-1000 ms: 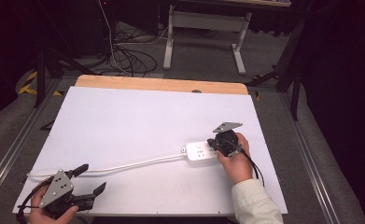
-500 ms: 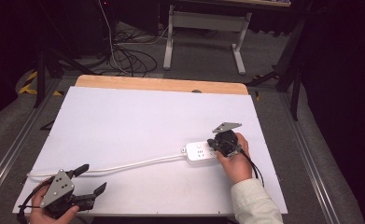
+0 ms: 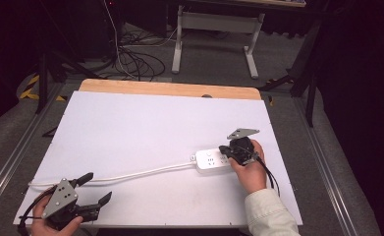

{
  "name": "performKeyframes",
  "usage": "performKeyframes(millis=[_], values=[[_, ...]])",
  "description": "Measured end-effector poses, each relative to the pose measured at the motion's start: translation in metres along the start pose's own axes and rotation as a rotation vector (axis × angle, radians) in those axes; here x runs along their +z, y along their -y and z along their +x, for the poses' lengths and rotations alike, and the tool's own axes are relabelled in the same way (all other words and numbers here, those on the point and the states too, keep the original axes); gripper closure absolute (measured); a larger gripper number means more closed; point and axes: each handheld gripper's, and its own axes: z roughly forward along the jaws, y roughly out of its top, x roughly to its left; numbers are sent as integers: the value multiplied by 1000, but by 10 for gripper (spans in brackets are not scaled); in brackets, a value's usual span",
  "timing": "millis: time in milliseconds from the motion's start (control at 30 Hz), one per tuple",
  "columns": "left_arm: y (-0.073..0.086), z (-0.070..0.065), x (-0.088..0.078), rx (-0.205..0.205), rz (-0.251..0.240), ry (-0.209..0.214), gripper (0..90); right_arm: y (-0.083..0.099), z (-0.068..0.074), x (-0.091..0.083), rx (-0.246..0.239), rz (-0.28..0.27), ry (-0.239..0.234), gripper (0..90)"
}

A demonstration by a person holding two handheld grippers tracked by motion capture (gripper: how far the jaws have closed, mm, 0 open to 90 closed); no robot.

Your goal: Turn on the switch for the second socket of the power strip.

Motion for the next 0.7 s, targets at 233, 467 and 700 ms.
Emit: performKeyframes(millis=[233, 467, 700], values=[[0, 0, 0, 0, -5, -3, 179, -3, 5, -11, -31, -46, 7, 900], [0, 0, 0, 0, -1, -1, 179, -3, 5, -23, -16, -76, 10, 900], [-1, 0, 1, 1, -1, 0, 179, -5, 8, -37, -18, -105, 6, 900]])
